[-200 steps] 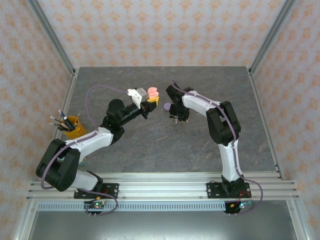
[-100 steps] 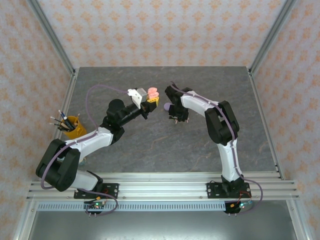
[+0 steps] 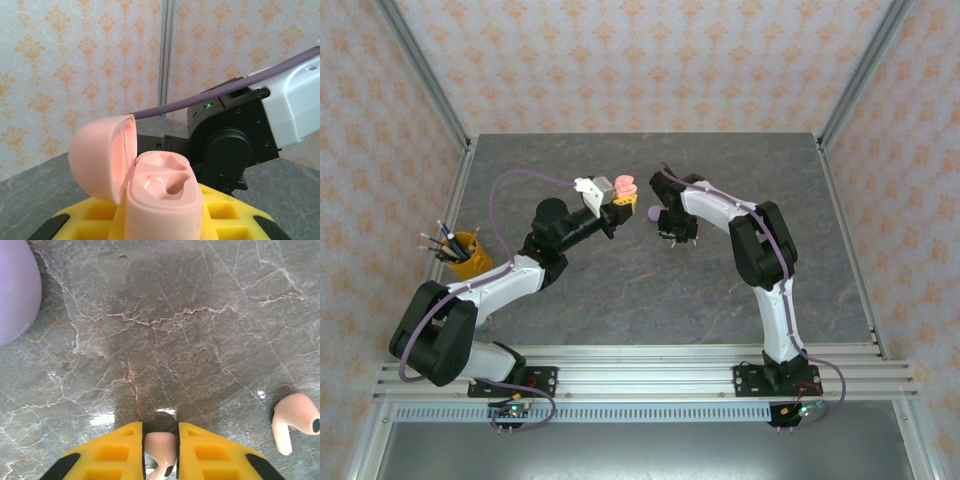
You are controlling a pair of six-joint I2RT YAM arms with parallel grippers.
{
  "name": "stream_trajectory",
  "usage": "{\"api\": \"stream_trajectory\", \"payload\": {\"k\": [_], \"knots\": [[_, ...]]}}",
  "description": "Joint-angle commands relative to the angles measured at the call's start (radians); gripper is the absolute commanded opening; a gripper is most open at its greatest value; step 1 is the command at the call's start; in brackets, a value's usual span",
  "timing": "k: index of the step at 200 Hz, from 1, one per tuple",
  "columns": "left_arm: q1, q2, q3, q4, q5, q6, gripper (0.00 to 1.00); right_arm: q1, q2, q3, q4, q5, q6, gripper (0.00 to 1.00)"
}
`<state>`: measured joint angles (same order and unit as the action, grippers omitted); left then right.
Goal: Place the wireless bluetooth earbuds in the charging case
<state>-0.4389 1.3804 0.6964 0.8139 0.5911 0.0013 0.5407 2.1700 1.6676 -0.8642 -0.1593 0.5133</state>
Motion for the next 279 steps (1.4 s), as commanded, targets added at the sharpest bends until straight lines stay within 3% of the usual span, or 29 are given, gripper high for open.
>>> {"api": "stream_trajectory", "payload": {"k": [1,89,149,225,279], "knots": [[-0.003,-0.027,0.006,0.002,0.001,0.014,0.0,0.009,-0.015,-0.034,0.025,0.005,0.001,0.17],[-0.003,-0.027,0.009,-0.024,-0.004,0.017,0.0,0.009,-0.206,-0.188,0.102,0.029,0.014,0.15],[-0.003,-0.018,0.021,-0.048,0.025,0.02,0.0,0.008,-0.421,-0.262,0.114,0.08,-0.004,0.15],[-0.026,-0.006,0.073,-0.095,0.126,0.056,0.0,0.009,-0.691,-0.118,0.044,0.135,-0.113,0.16],[-0.072,0.049,0.128,-0.084,0.134,0.063,0.0,0.009,-0.783,-0.002,0.122,0.041,-0.235,0.16]]}}
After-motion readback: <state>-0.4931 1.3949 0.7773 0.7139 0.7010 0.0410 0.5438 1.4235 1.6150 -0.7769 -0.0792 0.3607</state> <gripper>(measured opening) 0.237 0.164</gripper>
